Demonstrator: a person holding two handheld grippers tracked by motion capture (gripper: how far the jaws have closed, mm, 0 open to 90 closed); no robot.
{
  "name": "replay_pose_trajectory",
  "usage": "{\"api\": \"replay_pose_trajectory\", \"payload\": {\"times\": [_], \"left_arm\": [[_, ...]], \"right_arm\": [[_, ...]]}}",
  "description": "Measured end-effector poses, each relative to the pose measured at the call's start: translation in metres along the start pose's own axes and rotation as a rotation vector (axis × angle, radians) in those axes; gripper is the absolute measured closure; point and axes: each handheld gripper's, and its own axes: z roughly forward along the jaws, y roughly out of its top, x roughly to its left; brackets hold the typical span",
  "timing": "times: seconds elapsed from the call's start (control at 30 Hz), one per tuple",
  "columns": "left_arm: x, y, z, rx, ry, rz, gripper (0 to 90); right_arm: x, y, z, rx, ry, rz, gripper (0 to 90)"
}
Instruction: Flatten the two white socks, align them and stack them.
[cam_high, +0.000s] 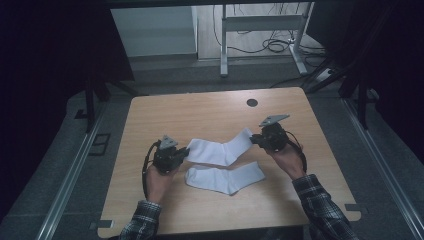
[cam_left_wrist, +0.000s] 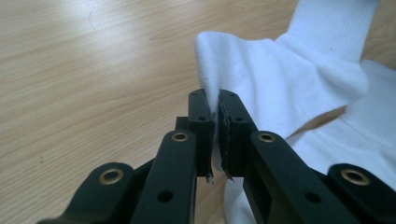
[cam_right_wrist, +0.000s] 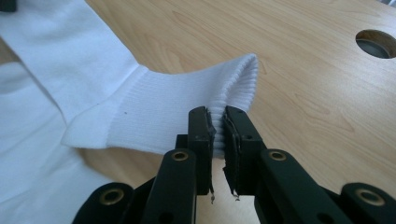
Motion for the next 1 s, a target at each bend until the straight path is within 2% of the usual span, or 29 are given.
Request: {"api": "replay_pose_trajectory", "payload": {"times": [0.23,0.53,0.73,0.93,1.0], "left_arm": [[-0.012,-0.005,-0.019,0.003,-0.026,0.017,84.4],[-0.026,-0.021,-0.034,0.027,-0.049,0.026,84.3],[-0.037,-0.030,-0.030,0.081,-0.045,0.053,83.9],[-0.042,-0.037,-0.017,0.140,-0.010,0.077,82.8],[-0.043,-0.039,-0.013,0.167,0.017,0.086,81.2]], "right_arm": [[0.017,-0.013,-0.029,-0.029,0.032,-0.028,80.4],[0.038,-0.033,-0.043,-0.011,0.070,-0.045,80.4],[0.045,-0.052,-0.043,0.027,0.085,-0.039,80.3],[0.043,-0.069,-0.030,0.094,0.083,-0.025,79.8],[0.042,-0.073,-0.026,0.115,0.083,-0.023,78.7]]}}
